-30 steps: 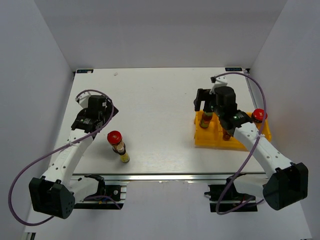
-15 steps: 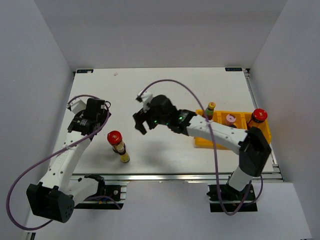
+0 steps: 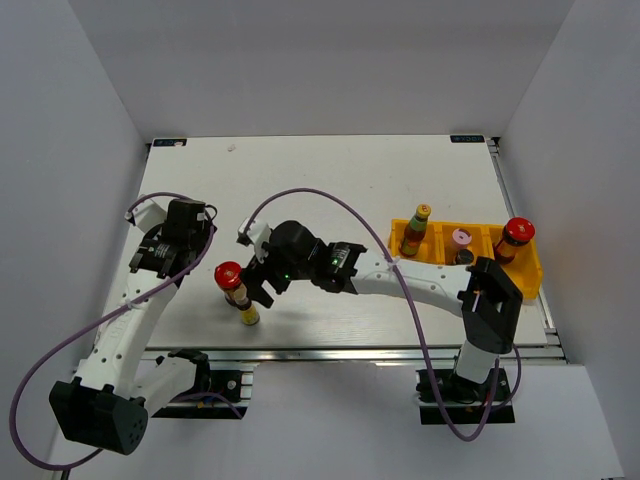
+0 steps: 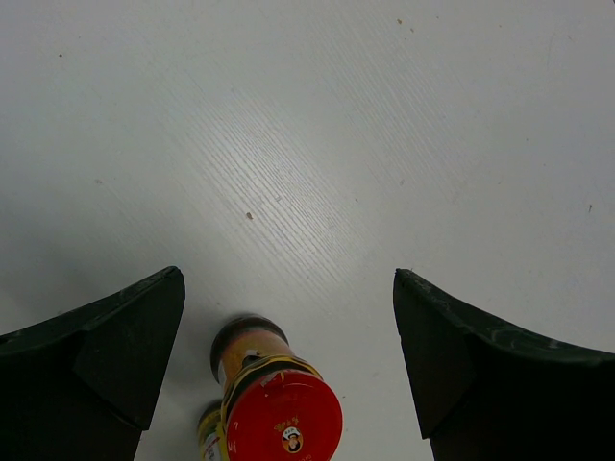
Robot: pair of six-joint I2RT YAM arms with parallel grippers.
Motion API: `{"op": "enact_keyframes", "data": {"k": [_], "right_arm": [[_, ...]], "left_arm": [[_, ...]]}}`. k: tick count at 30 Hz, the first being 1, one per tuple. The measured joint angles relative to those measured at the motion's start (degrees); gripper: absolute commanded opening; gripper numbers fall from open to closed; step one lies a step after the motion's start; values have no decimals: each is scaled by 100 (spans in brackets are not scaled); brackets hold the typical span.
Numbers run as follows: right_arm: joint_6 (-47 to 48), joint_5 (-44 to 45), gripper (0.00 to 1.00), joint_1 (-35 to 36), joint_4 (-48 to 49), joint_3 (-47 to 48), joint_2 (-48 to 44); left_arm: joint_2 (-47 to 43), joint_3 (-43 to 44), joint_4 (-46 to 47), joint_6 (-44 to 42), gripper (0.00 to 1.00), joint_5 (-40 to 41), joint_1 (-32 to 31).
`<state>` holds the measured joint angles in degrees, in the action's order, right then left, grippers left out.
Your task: Organize the condiment bottles
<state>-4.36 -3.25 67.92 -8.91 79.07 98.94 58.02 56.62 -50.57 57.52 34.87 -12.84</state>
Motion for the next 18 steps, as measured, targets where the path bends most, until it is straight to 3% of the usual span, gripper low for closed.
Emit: {"op": "enact_keyframes", "data": {"k": [11,18], "right_arm": [[-697,973,89,658,278,0,125],[-1047,1757,80,756,487,157,658]], "left_arm": [[0,0,66,-4,98,-11,0],[-26,0,155,-9,98,-13,0]]}}
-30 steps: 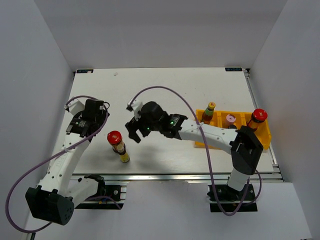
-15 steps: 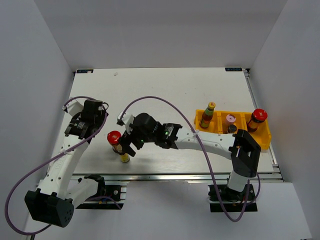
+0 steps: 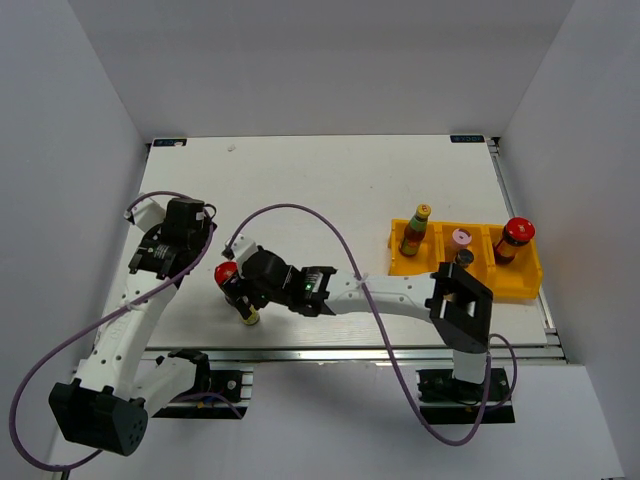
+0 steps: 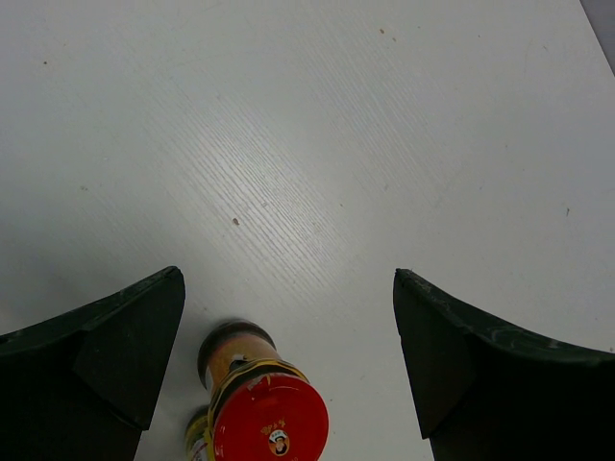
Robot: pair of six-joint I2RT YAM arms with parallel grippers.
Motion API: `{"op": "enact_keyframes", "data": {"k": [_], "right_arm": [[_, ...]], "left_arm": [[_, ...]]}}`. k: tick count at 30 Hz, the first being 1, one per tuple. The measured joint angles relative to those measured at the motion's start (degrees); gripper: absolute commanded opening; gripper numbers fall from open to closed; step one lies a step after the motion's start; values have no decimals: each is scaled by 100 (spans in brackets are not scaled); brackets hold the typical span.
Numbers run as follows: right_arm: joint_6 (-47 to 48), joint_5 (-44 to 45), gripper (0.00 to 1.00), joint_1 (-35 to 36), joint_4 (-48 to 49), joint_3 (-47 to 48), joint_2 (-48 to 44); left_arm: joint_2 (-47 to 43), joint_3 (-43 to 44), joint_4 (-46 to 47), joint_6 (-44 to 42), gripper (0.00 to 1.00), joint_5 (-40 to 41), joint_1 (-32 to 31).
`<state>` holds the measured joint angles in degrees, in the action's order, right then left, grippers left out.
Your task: Organize the condiment bottles
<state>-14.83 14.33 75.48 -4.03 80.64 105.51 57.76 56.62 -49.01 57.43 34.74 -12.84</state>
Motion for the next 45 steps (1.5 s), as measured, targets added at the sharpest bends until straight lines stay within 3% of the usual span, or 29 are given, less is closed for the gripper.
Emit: {"op": "enact_keyframes", "data": {"k": [5,8,11,15,21,29,40,45], "right_arm": [[-4,354,74,151,0,219,389],[-2,514,64,258,-4,260,470],[31,697,45,350,-44,334,503],[39,1043,27,468,-46,372,511],[39,1292,13,535,-11,234,413],[149,1432,10,286,-212,-367,-396],[-149,1449,10,-1895,-505,-1790,-3088],[-326,1797,10,-2457,-1049,-2050,-4004]], "left_arm": [[-35,0,15,-2,98,2,0],[-35,-2,17,-7,98,0,0],[-35,-2,20,-17,98,0,0],[-37,-2,22,-35,98,0,0],[-76,-70,81,-42,98,0,0],[-192,-85,107,-55,98,0,0],[-254,-225,404,-295,98,-90,0],[-249,-361,686,-413,98,-192,0]]}}
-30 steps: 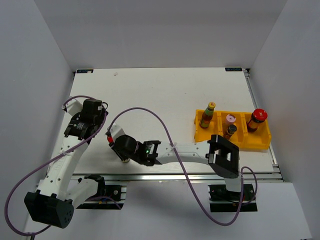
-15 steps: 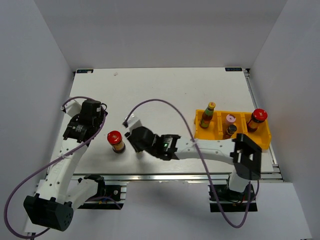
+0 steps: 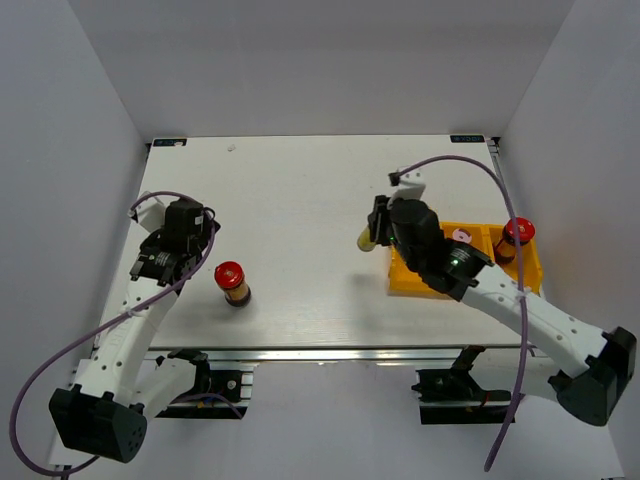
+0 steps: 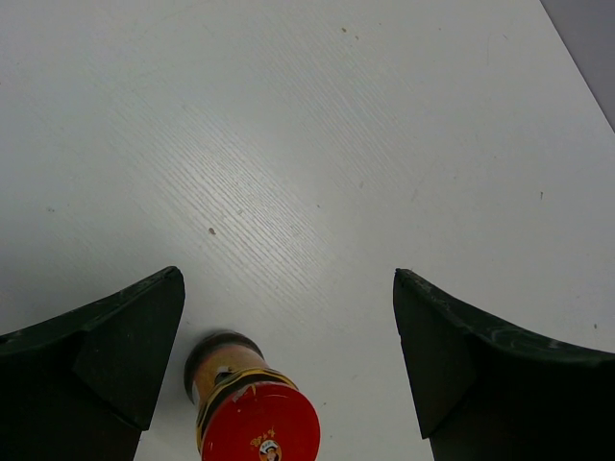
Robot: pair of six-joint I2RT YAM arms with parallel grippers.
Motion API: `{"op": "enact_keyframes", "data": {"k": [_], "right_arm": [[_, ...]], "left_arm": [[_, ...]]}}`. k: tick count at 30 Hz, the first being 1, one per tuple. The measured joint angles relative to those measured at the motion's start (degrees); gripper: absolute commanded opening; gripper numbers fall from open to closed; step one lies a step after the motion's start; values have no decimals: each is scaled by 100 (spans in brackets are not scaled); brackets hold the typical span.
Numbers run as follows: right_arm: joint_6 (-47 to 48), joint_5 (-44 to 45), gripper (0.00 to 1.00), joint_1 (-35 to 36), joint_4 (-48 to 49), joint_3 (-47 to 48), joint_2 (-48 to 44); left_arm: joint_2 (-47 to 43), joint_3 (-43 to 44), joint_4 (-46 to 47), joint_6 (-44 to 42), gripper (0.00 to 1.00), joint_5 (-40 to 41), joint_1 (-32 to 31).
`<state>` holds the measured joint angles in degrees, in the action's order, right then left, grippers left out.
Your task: Organize the condiment bottles
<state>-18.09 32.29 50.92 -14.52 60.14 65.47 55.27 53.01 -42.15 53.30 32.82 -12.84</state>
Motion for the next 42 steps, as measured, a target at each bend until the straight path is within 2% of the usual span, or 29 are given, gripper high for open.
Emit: {"op": "enact_keyframes", "data": {"k": [6,13,24,30,32,35,38,42], "right_arm": [[-271,44,11,-1060,-431,-555,-828],[-420,48,12,-1836,-896,-769,-1132],[-442,-343,13,-2223,-608,-1309,-407],[-428,-463,19,-2243,-350,-1523,-173],[-433,-492,27,-2240,-326,-1526,-116],[-450,-553,31,-2243,-341,-1526,-37],[-463,-597,40,-2243,-380,-1530,-28],[-485,-660,61,-2243,-424,-1530,-94]], "left_arm": [[103,-15,232,-157,98,-120,0],[203,-15,393,-269,98,-227,0],[208,-17,450,-308,98,-238,0],[208,-17,448,-310,98,-236,0],[208,-17,446,-310,98,-223,0],[208,-17,444,-308,98,-208,0],[203,-17,444,-308,98,-208,0],[195,-17,444,-308,98,-210,0]]}}
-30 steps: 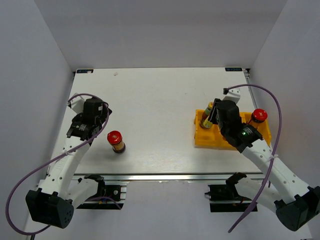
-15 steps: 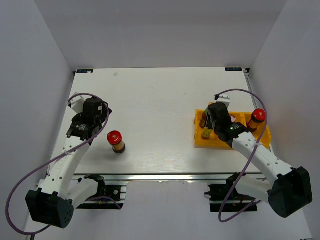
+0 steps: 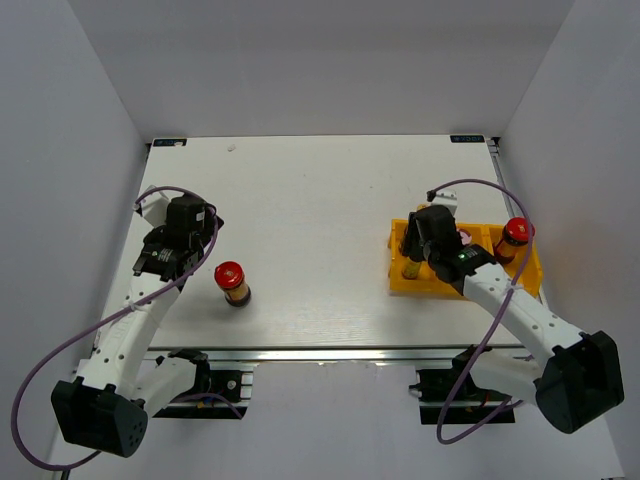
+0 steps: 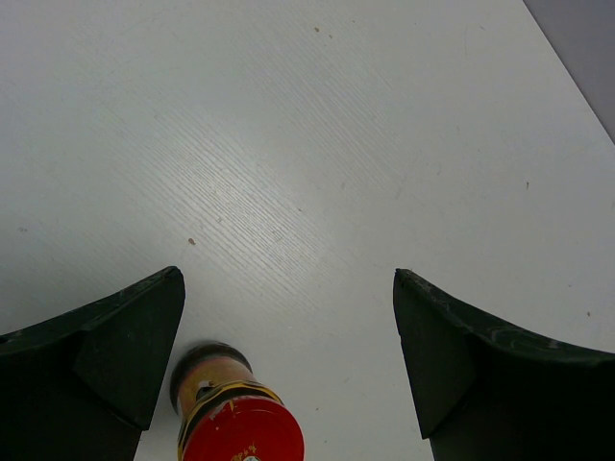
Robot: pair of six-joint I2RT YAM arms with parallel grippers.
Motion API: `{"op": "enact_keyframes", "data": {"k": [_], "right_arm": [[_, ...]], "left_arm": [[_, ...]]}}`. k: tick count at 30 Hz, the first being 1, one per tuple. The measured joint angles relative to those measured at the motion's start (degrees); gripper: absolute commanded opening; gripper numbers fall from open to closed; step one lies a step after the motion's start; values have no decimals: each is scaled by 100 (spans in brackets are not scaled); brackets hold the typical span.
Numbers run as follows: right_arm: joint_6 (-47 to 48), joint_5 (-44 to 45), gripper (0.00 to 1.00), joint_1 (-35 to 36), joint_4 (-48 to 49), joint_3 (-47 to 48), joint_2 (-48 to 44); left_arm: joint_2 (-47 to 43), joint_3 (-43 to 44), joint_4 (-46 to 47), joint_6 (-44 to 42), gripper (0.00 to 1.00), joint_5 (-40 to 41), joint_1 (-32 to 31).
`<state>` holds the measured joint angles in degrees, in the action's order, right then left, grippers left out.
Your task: Organize the condiment bottles
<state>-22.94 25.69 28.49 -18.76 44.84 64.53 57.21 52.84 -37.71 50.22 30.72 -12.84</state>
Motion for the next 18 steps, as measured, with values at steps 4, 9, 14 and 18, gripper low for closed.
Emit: {"op": "enact_keyframes", "data": {"k": [4,9,14,18], "right_arm": [[15,-55,77,0,-2,0,-195],[81,-199,89,0,-157,39,-273],[221,-422,89,15,-232,238,-623],[435,-708,89,120,-179,446,-960]], "left_arm": [[0,0,2,0,98,-7,0],[2,0,0,0,98,-7,0],[17,0,0,7,98,-11,0],[90,0,4,20,98,-26,0]]}}
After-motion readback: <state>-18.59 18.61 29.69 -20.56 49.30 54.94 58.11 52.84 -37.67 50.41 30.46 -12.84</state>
